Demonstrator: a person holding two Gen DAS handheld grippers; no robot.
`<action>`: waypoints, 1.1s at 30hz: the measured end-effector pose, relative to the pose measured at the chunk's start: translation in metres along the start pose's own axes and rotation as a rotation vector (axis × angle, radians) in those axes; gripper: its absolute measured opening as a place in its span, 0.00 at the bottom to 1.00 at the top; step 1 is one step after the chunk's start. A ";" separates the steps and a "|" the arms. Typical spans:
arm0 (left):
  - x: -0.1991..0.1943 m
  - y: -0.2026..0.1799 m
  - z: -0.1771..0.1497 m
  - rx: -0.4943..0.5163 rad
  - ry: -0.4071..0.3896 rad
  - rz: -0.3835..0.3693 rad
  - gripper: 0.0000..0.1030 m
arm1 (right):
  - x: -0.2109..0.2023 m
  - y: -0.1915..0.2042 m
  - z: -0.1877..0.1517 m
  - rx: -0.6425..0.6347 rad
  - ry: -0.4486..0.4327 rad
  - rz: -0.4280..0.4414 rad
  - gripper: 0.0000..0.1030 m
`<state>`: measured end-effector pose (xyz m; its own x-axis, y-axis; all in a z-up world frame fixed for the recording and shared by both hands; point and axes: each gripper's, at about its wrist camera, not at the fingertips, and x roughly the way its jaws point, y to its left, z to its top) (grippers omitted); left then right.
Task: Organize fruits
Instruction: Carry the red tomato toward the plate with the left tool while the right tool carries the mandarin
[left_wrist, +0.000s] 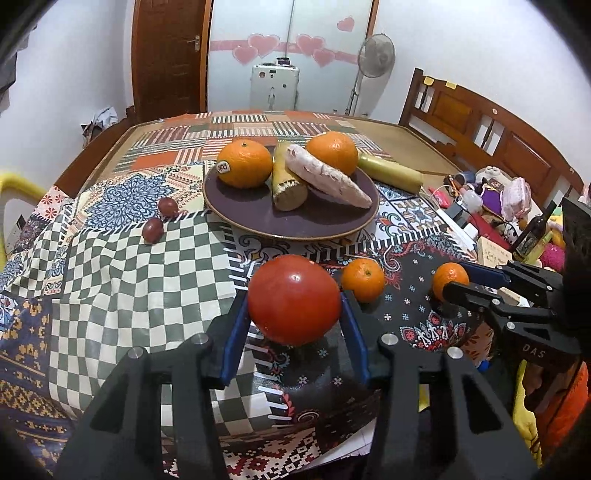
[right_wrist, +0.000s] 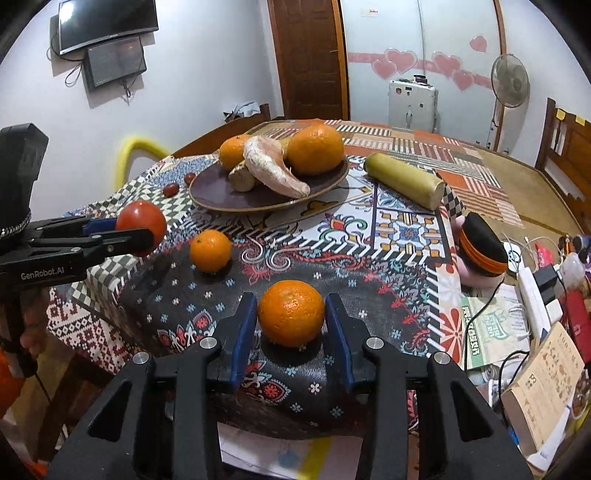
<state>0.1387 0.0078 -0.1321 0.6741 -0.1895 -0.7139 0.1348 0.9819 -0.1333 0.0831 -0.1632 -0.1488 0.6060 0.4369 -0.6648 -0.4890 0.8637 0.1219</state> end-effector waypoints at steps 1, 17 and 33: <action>-0.002 0.001 0.001 -0.001 -0.007 0.001 0.47 | -0.001 0.000 0.003 0.002 -0.007 0.000 0.34; -0.020 0.015 0.036 0.000 -0.113 0.037 0.47 | 0.003 -0.007 0.048 0.004 -0.112 0.005 0.34; 0.024 0.034 0.069 0.009 -0.117 0.037 0.47 | 0.046 -0.017 0.082 -0.011 -0.128 0.008 0.34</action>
<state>0.2095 0.0357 -0.1062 0.7585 -0.1531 -0.6334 0.1146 0.9882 -0.1016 0.1706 -0.1368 -0.1207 0.6772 0.4725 -0.5641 -0.5001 0.8578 0.1182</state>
